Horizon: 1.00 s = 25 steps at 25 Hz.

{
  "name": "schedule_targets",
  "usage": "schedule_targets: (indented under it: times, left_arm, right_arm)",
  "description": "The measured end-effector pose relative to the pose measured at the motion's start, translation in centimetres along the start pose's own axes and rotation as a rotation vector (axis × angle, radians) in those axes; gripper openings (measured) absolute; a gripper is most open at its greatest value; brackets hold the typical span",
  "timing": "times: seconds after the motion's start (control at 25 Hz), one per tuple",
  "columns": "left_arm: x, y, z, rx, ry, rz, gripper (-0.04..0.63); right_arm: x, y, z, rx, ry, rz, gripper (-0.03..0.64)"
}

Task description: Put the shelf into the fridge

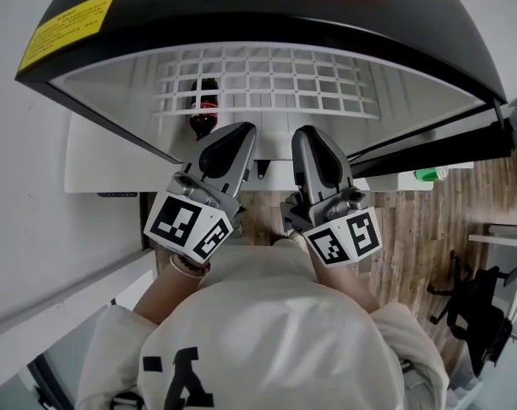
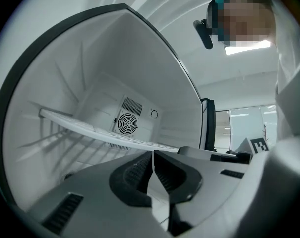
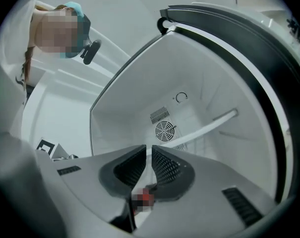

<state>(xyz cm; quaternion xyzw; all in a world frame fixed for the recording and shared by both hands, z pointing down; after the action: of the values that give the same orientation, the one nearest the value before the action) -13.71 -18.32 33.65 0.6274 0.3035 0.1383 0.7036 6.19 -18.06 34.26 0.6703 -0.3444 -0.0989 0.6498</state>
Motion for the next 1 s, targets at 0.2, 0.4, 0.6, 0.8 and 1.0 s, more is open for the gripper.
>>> schedule_targets:
  times: [0.2,0.4,0.6,0.8,1.0]
  left_arm:
    - [-0.5,0.2,-0.1,-0.013,0.07,-0.002,0.011]
    - [-0.6,0.1,-0.5,-0.003,0.117,0.014,0.011]
    - [1.3,-0.2,-1.0,0.051,0.159,0.022,0.011]
    - [4.2,-0.4,-2.1,0.061,0.114,0.047,0.011]
    - [8.3,0.5,-3.9,0.079,0.072,0.045,0.011]
  right_arm:
    - [-2.0,-0.1,0.3,0.03,-0.002,-0.128,0.044]
    - [-2.7,1.1,-0.4,0.021,0.023,-0.113,0.043]
    - [-3.4,0.2,-1.6,0.052,-0.001,-0.174,0.044]
    - [-3.5,-1.2,-3.9,0.086,-0.046,-0.154,0.043]
    - [-3.6,-2.1,-7.6,0.06,-0.071,-0.16,0.043]
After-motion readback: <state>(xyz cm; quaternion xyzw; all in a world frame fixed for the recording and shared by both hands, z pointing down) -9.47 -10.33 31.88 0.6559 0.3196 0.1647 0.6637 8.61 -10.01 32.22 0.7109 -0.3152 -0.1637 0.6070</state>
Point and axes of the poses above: the fingertips, and each gripper's own axes: z forward along the fingers, x to its right, y out of its underside, the point moved 10 cm from there along -z, backward along the fingers, and after that the axes turned 5 degrees about -x, right-handed, at the moved point
